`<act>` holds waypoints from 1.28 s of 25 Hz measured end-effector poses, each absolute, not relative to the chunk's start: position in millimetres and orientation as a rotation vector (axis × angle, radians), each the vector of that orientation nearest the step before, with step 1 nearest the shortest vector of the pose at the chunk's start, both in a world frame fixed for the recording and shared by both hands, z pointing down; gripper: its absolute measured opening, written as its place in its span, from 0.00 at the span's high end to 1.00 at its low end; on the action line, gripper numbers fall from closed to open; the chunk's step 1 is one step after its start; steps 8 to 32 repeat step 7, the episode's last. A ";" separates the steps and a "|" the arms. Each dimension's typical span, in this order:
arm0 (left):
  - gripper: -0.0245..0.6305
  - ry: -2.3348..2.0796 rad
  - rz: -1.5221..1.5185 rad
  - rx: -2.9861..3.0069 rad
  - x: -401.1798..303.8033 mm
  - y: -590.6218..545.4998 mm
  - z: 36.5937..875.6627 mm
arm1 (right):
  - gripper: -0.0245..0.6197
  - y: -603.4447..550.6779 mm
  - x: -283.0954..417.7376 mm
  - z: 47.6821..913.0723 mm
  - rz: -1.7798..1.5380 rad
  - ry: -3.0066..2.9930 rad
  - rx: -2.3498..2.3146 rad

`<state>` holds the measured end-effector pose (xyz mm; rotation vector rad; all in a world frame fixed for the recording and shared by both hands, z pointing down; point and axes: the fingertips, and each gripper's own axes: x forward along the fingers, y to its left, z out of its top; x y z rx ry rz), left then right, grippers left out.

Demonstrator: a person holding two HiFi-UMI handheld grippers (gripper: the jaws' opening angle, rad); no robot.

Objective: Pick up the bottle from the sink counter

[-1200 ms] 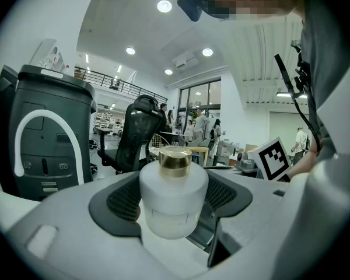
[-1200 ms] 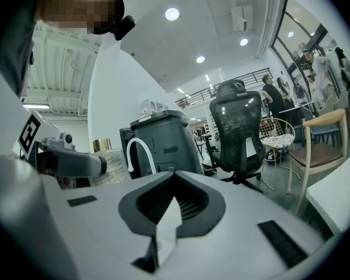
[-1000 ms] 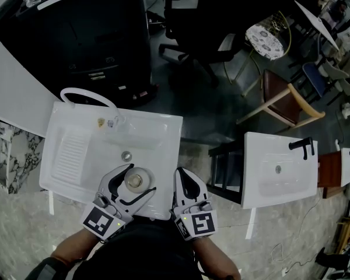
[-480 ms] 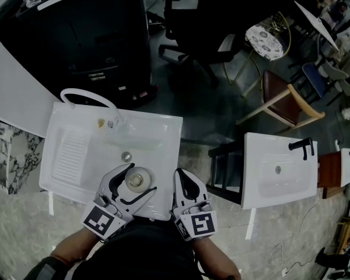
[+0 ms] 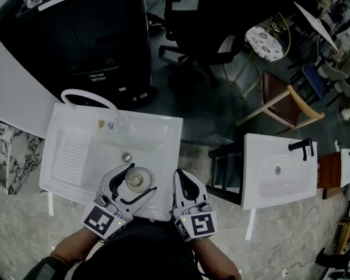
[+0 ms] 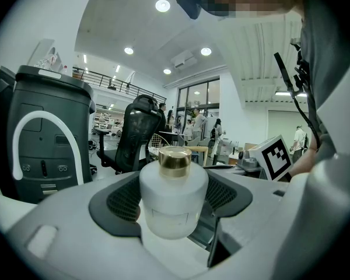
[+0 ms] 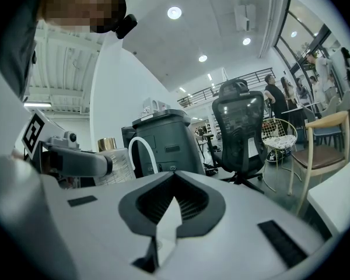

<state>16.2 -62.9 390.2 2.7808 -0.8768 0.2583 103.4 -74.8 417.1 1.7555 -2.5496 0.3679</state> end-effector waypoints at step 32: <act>0.45 -0.882 0.262 2.781 16.9 -64.7 390.9 | 0.95 -74.3 105.8 417.7 0.372 -2.545 1.759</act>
